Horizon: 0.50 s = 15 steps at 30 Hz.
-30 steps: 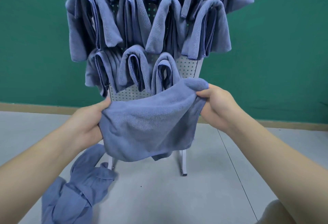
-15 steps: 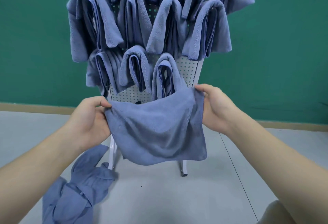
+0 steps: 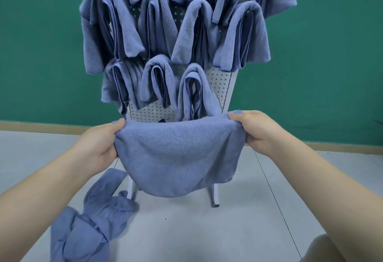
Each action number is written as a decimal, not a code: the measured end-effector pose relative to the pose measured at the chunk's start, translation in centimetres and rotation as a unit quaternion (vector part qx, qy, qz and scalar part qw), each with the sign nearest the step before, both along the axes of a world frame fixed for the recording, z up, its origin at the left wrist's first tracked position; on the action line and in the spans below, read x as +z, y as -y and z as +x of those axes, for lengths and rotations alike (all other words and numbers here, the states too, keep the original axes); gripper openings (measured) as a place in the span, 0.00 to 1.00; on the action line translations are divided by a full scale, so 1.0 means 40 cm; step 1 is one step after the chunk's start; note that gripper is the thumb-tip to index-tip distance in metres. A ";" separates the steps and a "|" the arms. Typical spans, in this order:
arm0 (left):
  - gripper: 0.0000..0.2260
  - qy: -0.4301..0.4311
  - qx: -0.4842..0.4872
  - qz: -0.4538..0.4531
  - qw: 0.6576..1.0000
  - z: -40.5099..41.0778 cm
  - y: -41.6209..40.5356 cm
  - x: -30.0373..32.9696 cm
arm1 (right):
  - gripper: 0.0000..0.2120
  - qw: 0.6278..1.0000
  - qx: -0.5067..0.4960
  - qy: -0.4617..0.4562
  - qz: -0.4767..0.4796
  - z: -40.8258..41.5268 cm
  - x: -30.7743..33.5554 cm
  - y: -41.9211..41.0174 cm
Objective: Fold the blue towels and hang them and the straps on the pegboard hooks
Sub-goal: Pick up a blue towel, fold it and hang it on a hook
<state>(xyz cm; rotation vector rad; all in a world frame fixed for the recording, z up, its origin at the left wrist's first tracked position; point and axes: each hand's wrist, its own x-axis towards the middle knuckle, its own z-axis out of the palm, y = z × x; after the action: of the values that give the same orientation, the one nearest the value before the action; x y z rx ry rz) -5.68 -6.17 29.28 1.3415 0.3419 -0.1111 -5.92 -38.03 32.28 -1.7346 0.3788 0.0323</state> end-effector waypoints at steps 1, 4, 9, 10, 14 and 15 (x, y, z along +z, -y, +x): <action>0.10 0.003 -0.006 0.002 1.000 0.002 -0.002 0.000 | 0.10 1.000 0.007 0.001 -0.002 0.000 0.000 0.002; 0.12 0.019 -0.024 0.021 0.999 0.004 -0.006 0.005 | 0.09 1.000 0.016 0.007 0.008 -0.004 0.003 0.005; 0.12 0.058 -0.016 -0.016 0.998 0.010 -0.022 0.019 | 0.08 0.999 0.011 0.026 0.034 -0.004 0.012 0.017; 0.10 0.055 -0.014 -0.038 0.998 0.013 -0.025 0.021 | 0.07 0.999 0.003 0.023 0.044 -0.004 0.013 0.019; 0.08 0.064 -0.048 -0.041 0.996 0.006 -0.018 0.028 | 0.03 0.997 -0.012 -0.003 0.076 -0.004 0.014 0.015; 0.07 0.071 -0.054 -0.030 0.996 0.003 -0.014 0.027 | 0.05 0.997 -0.013 -0.002 0.078 -0.004 0.014 0.013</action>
<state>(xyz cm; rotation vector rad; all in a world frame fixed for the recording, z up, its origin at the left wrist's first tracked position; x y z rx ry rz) -5.54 -5.62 30.36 1.3000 0.1451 -0.1142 -6.07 -38.55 32.84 -1.5762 0.3912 0.0446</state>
